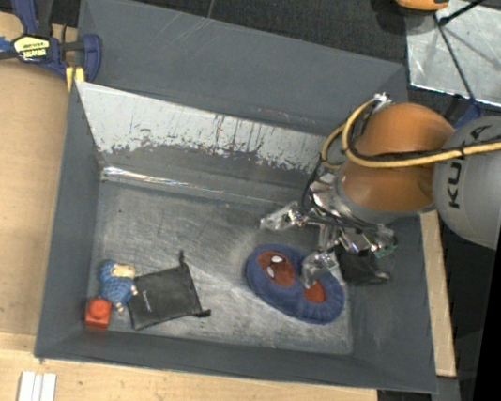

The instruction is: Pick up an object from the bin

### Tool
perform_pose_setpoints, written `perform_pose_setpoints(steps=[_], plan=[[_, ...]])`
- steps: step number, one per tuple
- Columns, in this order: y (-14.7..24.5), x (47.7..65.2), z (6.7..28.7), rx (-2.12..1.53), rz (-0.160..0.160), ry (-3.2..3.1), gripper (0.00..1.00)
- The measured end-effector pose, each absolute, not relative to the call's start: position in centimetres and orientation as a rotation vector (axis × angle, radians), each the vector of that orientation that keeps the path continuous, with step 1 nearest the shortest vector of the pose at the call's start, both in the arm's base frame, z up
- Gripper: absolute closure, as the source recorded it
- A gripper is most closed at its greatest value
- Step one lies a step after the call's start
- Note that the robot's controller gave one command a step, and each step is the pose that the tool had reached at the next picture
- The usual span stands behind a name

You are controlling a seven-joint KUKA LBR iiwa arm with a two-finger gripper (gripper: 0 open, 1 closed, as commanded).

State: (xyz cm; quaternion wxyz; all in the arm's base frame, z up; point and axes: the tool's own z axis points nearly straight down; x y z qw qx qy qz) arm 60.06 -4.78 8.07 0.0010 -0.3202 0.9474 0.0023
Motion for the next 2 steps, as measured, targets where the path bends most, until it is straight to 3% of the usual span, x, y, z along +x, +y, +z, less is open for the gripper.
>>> perform_pose_setpoints(steps=[1,2], plan=[[-5.2,60.2,8.4,-1.0,-0.005,2.976,1.0],[-5.2,60.1,20.8,-1.072,-0.008,2.941,1.0]])
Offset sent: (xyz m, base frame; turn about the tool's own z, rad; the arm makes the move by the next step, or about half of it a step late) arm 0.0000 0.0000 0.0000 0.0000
